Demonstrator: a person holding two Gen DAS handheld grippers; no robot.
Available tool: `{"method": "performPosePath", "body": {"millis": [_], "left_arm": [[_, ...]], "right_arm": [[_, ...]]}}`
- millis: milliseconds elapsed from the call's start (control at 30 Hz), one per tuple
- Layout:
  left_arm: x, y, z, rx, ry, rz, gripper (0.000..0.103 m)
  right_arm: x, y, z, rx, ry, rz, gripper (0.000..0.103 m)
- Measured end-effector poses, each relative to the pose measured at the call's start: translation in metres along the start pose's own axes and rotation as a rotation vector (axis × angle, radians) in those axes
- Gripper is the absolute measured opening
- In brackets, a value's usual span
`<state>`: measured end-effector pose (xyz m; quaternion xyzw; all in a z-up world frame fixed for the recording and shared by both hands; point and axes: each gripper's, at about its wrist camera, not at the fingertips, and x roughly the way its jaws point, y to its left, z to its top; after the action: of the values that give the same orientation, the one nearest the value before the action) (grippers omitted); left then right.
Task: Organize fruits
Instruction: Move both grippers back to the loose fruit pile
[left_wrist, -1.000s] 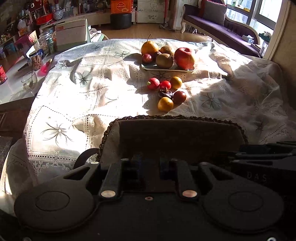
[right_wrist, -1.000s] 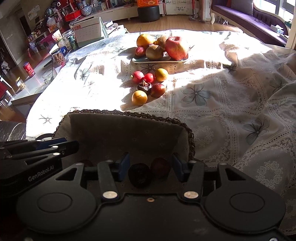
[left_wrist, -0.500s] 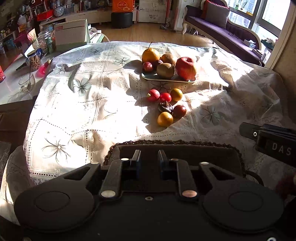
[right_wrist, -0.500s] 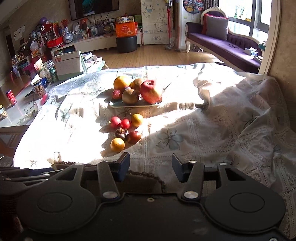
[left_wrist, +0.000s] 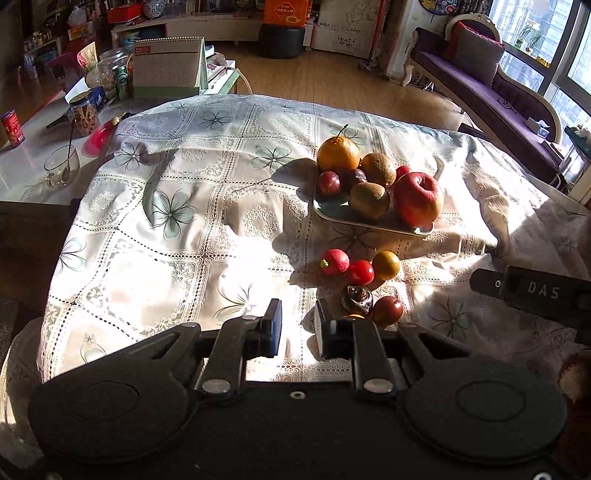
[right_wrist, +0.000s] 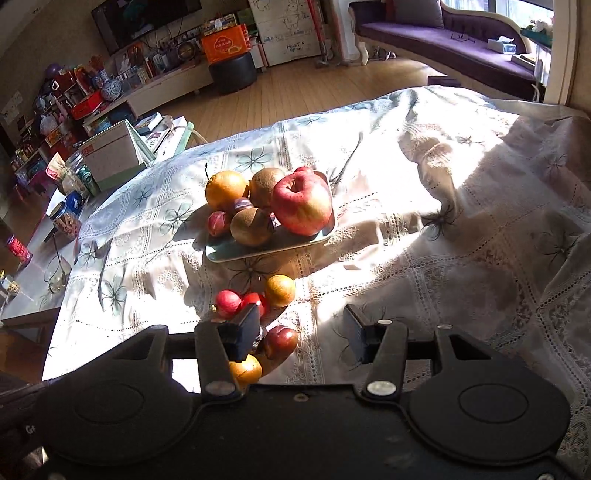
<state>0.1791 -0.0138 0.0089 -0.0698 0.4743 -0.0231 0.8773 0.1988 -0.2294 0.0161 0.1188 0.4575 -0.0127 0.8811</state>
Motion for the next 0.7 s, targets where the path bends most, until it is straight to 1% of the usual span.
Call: {"method": "performPosePath", "body": {"millis": [100, 333, 467, 600, 700], "left_arm": [[0.020, -0.003, 0.009, -0.006, 0.036, -0.001, 0.028], [0.062, -0.002, 0.017, -0.013, 0.104, -0.035, 0.028], [0.082, -0.004, 0.016, 0.013, 0.112, -0.029, 0.028], [0.097, -0.005, 0.012, 0.044, 0.107, -0.030, 0.028], [0.106, -0.006, 0.006, 0.078, 0.082, -0.002, 0.028]], "right_arm": [[0.022, 0.004, 0.002, 0.004, 0.046, -0.004, 0.053], [0.066, 0.004, 0.000, 0.048, 0.181, 0.043, 0.053], [0.087, 0.006, -0.003, 0.069, 0.249, 0.067, 0.051], [0.104, 0.010, -0.008, 0.067, 0.281, 0.037, 0.050], [0.115, 0.013, -0.014, 0.050, 0.292, 0.014, 0.049]]}}
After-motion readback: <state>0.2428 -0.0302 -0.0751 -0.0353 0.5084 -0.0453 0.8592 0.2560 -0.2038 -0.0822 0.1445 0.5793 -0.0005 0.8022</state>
